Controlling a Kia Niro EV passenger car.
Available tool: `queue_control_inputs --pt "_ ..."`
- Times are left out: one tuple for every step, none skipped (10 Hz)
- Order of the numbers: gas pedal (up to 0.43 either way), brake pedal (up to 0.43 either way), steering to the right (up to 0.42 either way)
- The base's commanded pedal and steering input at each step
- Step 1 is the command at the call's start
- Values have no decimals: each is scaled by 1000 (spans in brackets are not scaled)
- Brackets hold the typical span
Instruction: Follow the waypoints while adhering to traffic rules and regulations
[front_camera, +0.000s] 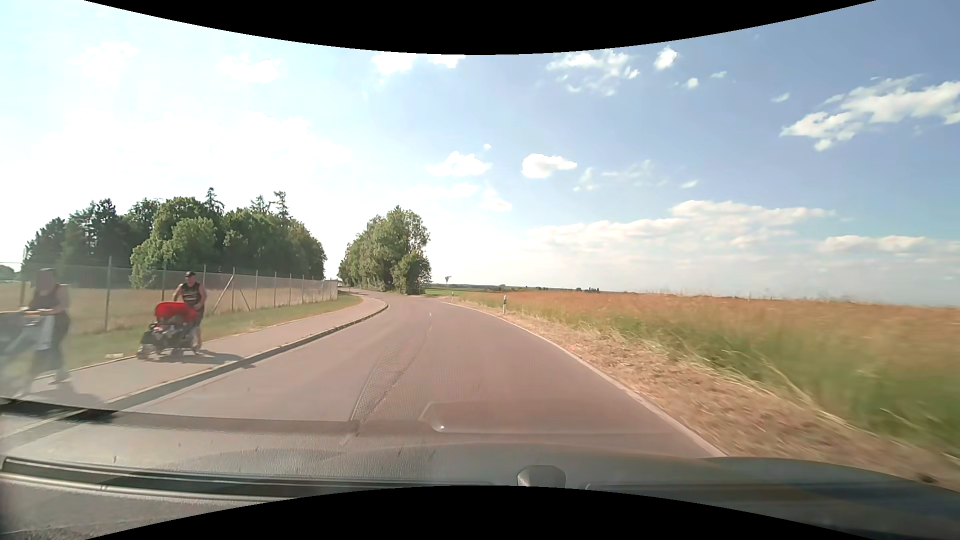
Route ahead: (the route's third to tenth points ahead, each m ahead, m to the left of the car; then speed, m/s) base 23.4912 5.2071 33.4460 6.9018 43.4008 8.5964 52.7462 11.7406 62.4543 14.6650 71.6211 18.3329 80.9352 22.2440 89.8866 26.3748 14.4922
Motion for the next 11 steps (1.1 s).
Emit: queue_control_inputs --pt "98 6 -40" --pt "98 6 -40" --pt "98 6 -40" --pt "98 6 -40" --pt "98 6 -40" --pt "98 6 -40" --pt "98 6 -40" --pt "98 6 -40" --pt "98 6 -40" --pt "98 6 -40" --pt "98 6 -35"
